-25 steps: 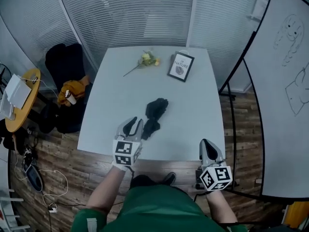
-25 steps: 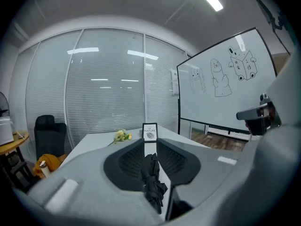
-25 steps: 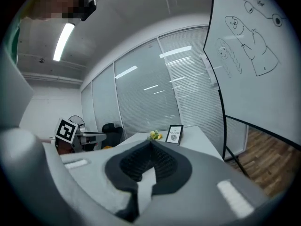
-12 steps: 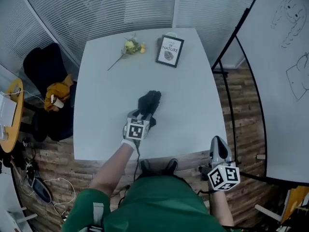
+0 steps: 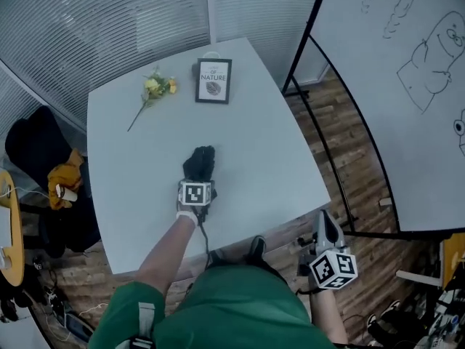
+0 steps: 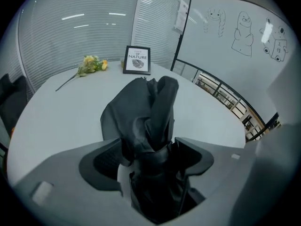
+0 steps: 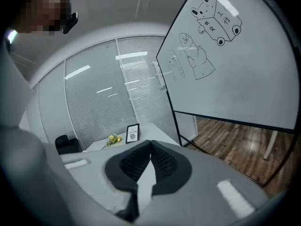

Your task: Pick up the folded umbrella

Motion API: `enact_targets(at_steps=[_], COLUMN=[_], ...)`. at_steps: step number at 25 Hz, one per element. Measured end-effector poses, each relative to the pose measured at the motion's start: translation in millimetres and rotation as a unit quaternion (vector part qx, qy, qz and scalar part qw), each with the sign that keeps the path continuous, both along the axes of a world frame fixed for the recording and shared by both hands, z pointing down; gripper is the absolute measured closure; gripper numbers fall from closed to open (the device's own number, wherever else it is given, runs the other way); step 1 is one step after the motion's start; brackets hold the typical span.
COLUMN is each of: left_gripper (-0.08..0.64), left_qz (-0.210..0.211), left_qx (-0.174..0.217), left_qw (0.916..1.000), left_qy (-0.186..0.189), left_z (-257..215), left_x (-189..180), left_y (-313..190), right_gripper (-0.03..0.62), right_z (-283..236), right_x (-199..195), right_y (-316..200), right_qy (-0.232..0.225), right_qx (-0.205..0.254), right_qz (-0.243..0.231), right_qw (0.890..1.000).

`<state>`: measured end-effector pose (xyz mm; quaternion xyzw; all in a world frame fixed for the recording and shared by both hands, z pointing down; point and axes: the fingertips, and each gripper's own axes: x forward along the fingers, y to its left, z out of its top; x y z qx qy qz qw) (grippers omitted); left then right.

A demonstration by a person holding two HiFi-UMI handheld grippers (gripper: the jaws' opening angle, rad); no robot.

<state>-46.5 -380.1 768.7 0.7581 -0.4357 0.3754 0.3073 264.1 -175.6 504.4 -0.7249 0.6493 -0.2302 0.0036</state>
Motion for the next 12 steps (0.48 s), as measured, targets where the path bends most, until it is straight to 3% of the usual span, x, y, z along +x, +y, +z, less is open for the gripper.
enact_targets(at_steps=[7, 12], left_gripper=[0.228, 0.265], left_qz=[-0.030, -0.036], left_qx=[-0.018, -0.016], left_qw=[0.9994, 0.9987], left_qy=[0.001, 0.033], left_z=[17, 14], left_x=[-2, -1], left_y=[-4, -5], right_gripper=[0.589, 0.589], right_z=[12, 8], right_x=[6, 1], right_y=[30, 29], right_qy=[0.006, 0.015], right_qx=[-0.023, -0.017], right_qz=[0.031, 0.022], right_qw=[0.999, 1.000])
